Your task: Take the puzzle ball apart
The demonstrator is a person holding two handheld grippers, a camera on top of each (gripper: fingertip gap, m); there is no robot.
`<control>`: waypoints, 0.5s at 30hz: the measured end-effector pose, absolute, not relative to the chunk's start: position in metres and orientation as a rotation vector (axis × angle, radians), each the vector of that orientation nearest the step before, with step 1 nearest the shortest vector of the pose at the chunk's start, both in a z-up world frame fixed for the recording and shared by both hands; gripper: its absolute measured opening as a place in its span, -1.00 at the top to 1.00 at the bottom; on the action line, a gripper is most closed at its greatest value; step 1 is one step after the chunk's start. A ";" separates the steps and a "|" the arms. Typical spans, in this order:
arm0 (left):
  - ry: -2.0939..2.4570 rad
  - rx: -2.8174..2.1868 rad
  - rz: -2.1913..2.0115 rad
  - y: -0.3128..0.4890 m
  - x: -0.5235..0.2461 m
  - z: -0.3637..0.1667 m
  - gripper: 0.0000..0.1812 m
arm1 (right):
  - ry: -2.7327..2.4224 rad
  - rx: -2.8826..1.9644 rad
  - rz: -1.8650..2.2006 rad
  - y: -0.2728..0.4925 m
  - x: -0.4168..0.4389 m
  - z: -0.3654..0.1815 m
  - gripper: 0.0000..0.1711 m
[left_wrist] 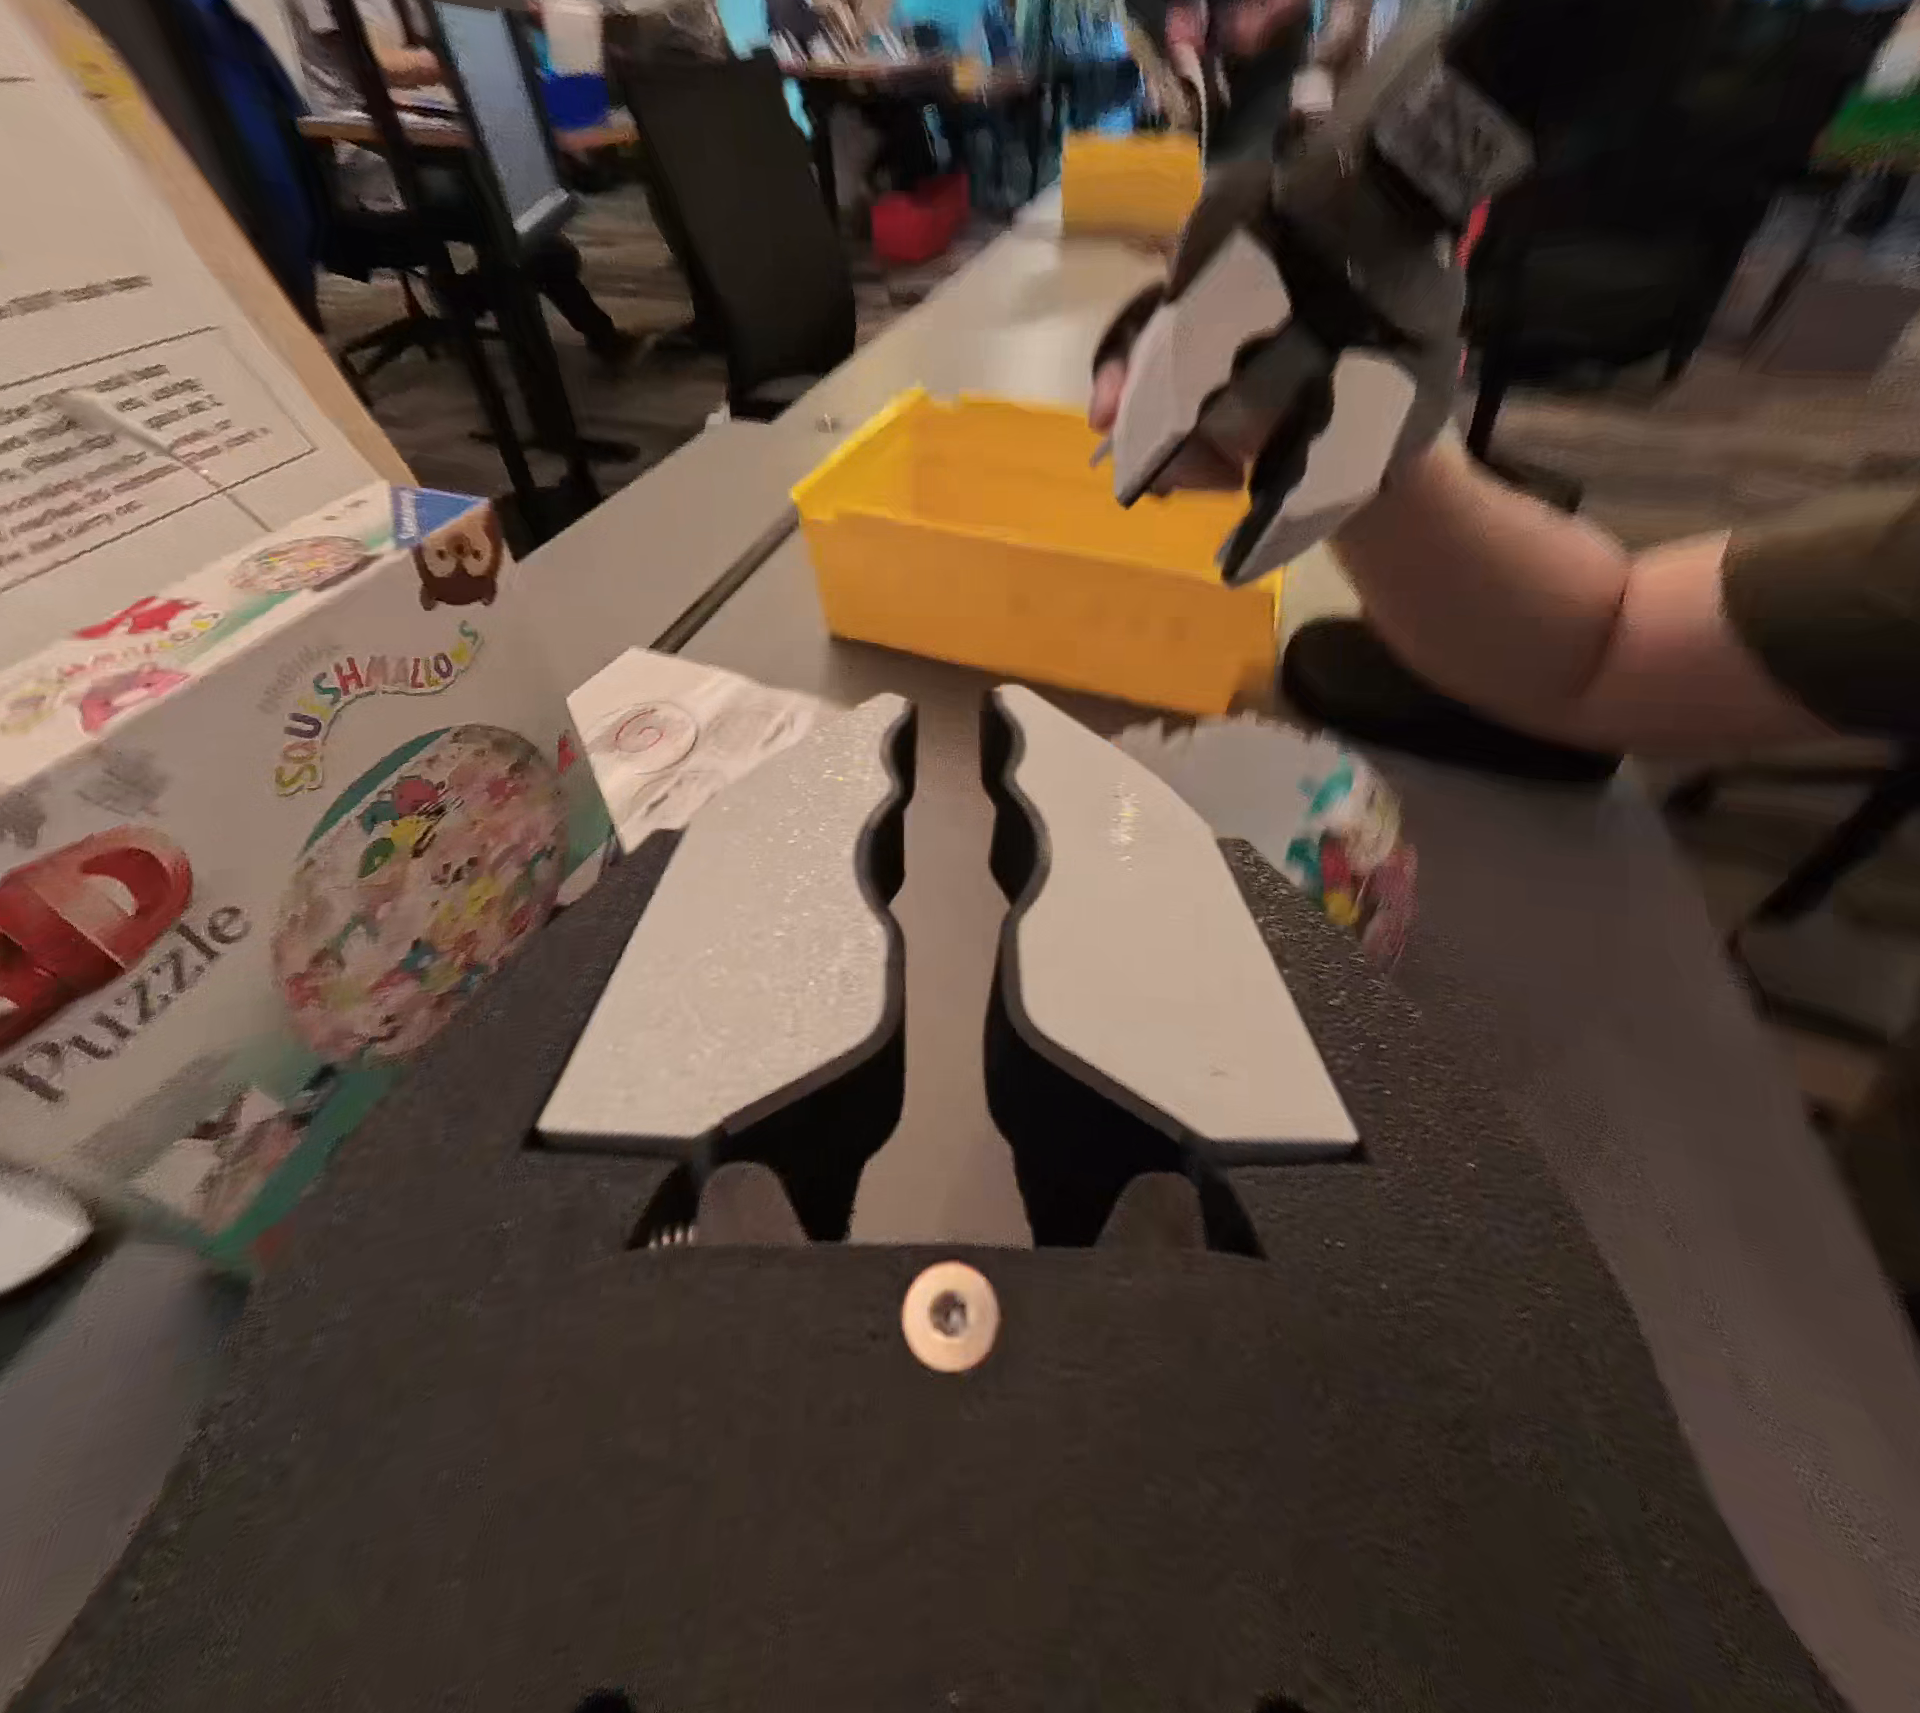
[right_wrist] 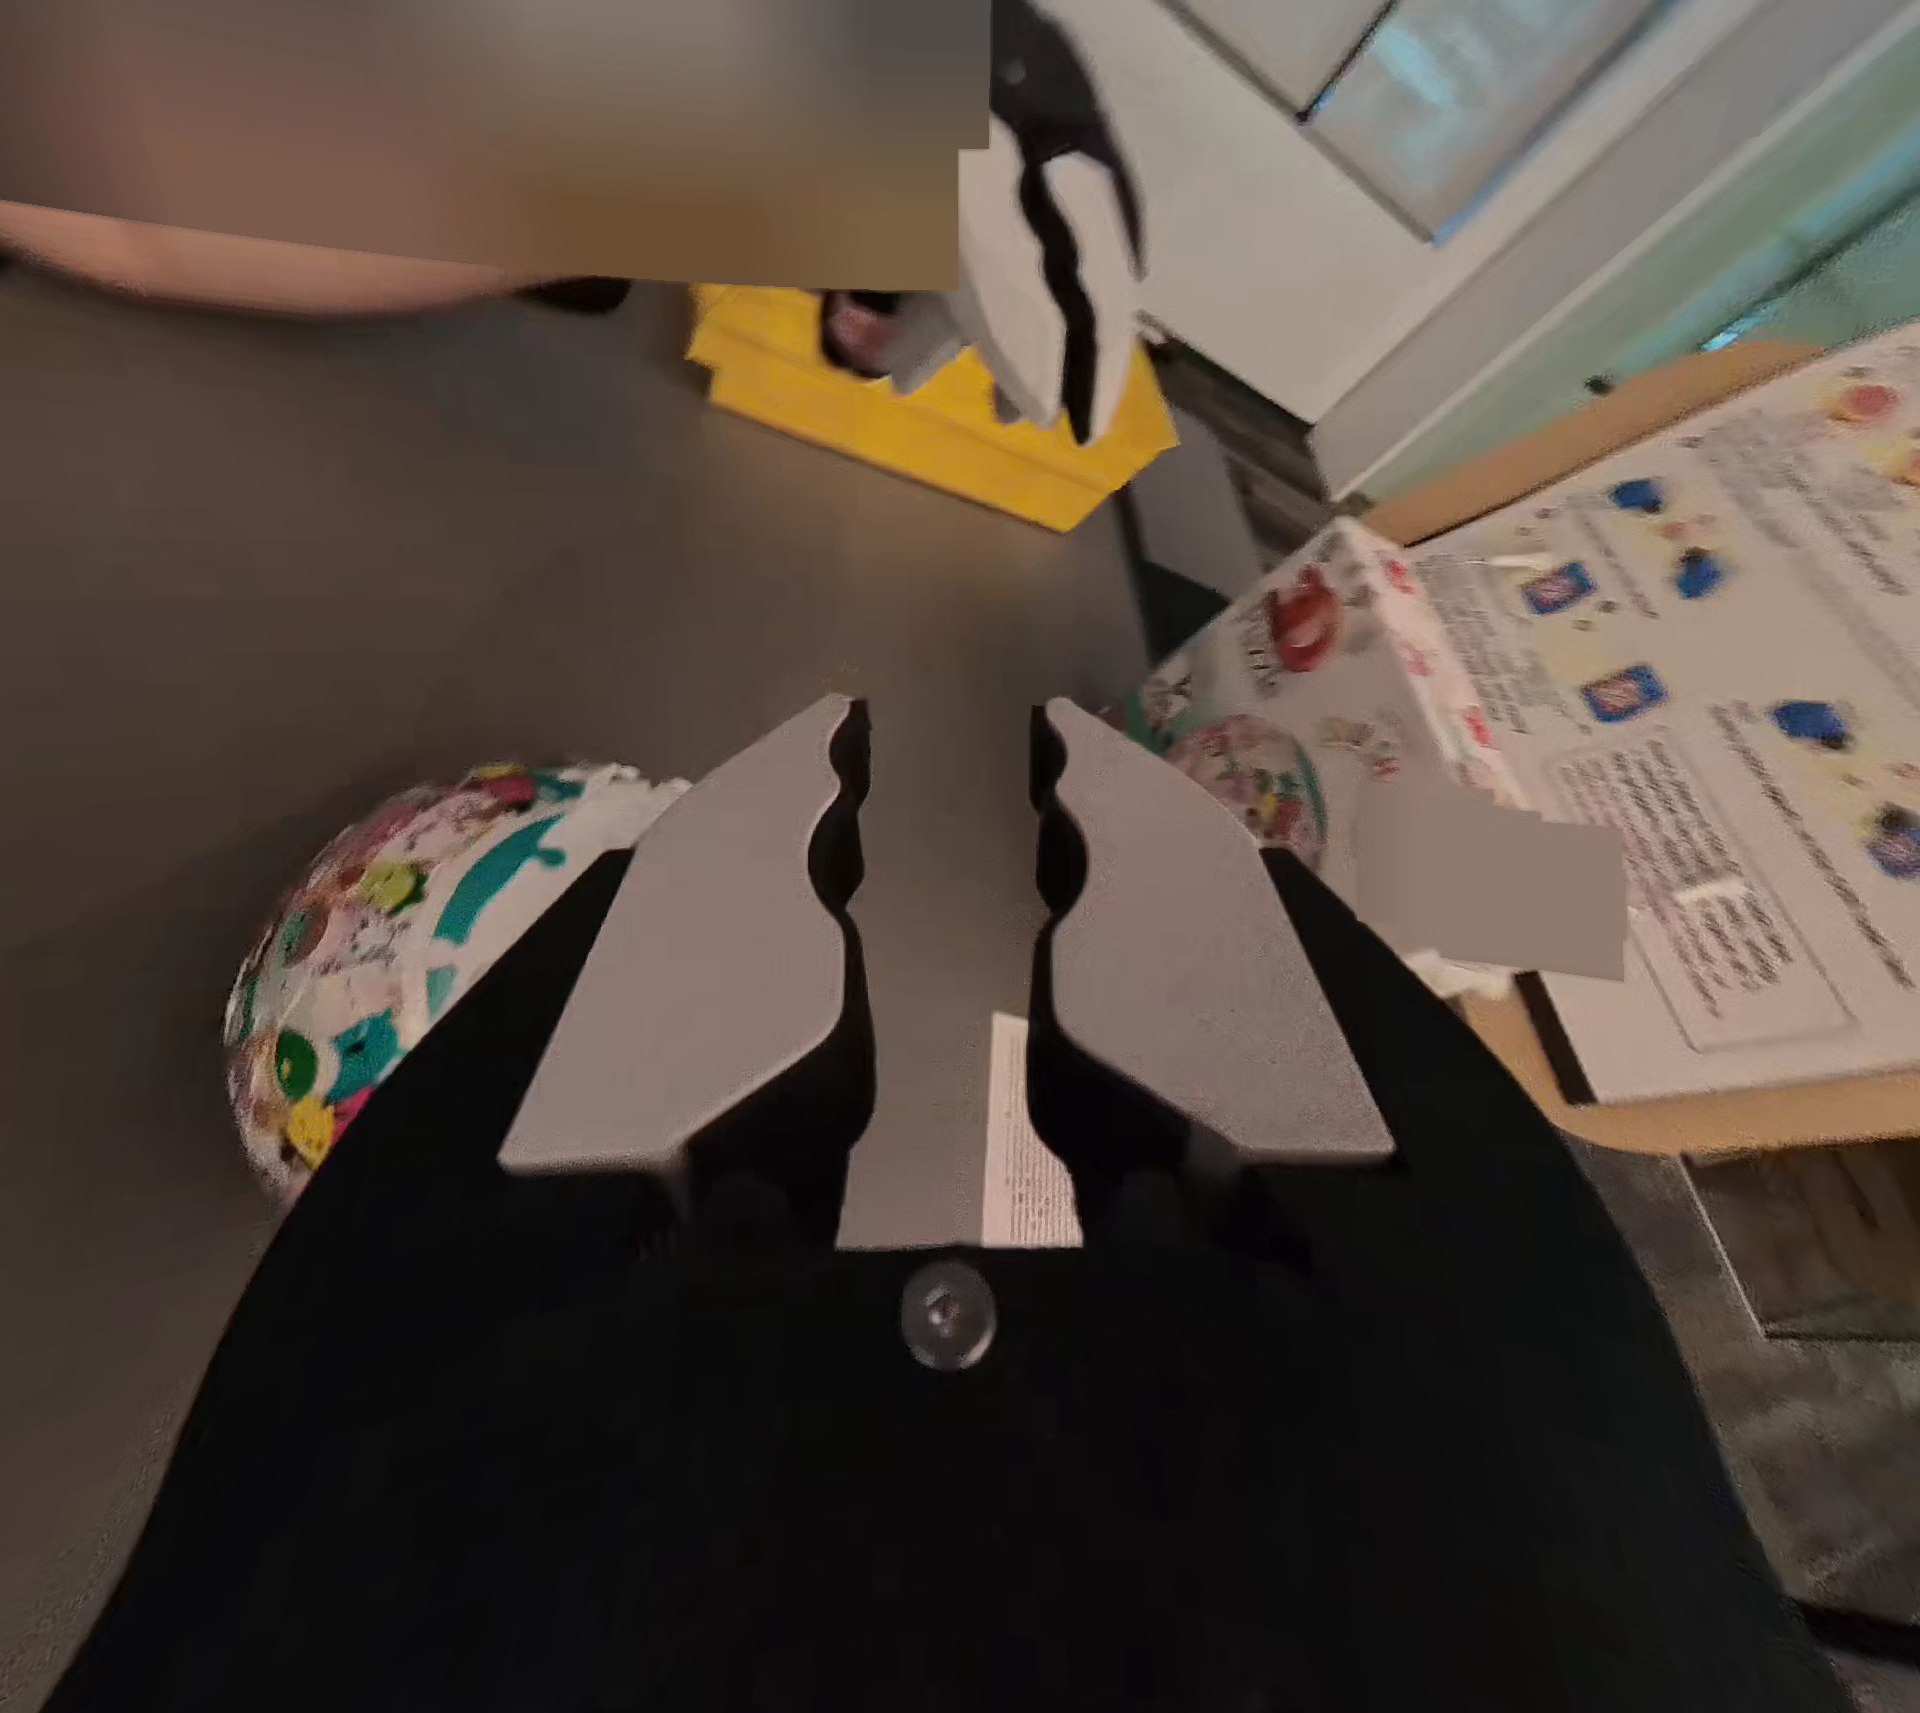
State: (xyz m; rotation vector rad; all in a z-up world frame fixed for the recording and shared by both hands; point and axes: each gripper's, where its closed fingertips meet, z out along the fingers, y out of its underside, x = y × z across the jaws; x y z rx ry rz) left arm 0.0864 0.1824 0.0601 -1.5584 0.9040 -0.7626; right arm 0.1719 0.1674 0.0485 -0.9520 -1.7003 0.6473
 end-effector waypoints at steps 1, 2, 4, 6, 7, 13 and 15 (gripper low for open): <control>0.992 -1.572 -0.670 0.182 0.087 0.049 0.88 | -1.760 -0.937 0.632 0.163 0.169 0.037 0.66; 1.086 -1.578 -0.582 0.179 0.089 0.036 0.81 | -1.818 -0.936 0.625 0.160 0.166 0.025 0.66; 1.268 -1.571 -0.521 0.168 0.098 0.012 0.79 | -1.939 -0.952 0.631 0.151 0.162 0.001 0.70; 1.354 -1.580 -0.567 0.160 0.110 -0.004 0.75 | -2.023 -0.952 0.596 0.146 0.157 -0.015 0.72; 1.396 -1.590 -0.624 0.155 0.115 -0.013 0.76 | -2.064 -0.943 0.549 0.146 0.156 -0.022 0.74; 1.524 -1.686 -0.806 0.140 0.132 -0.055 0.32 | -2.238 -0.912 0.408 0.146 0.149 -0.041 0.79; 1.554 -1.682 -0.846 0.135 0.139 -0.063 0.26 | -2.275 -0.922 0.417 0.146 0.149 -0.043 0.80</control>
